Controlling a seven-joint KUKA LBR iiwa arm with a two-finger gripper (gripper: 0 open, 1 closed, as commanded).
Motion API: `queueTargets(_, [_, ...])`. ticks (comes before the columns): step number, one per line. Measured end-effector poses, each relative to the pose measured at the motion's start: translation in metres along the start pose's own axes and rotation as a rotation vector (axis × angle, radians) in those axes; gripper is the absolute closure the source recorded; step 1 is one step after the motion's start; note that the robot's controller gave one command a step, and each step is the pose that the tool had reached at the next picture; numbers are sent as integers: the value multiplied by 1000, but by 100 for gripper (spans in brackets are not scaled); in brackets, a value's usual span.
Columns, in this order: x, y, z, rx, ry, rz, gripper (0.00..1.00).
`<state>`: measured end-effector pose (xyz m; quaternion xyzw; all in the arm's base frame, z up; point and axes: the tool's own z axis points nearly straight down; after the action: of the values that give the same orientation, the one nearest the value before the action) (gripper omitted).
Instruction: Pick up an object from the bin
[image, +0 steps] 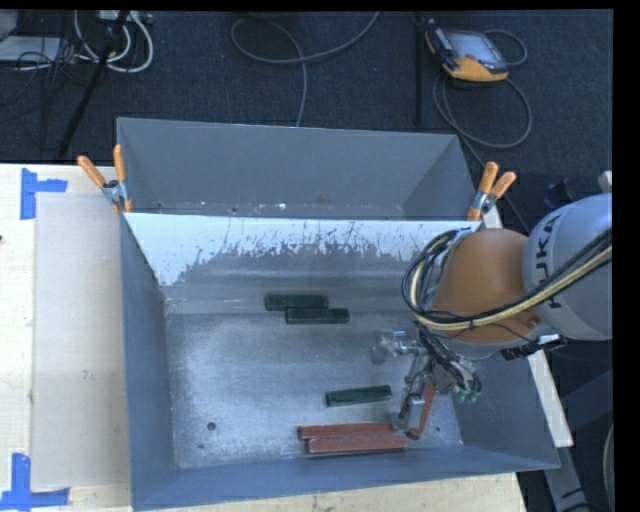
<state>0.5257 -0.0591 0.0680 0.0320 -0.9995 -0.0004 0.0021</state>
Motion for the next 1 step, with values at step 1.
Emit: queueTargets(1, [-2,21,-2,1,-6,-69,0])
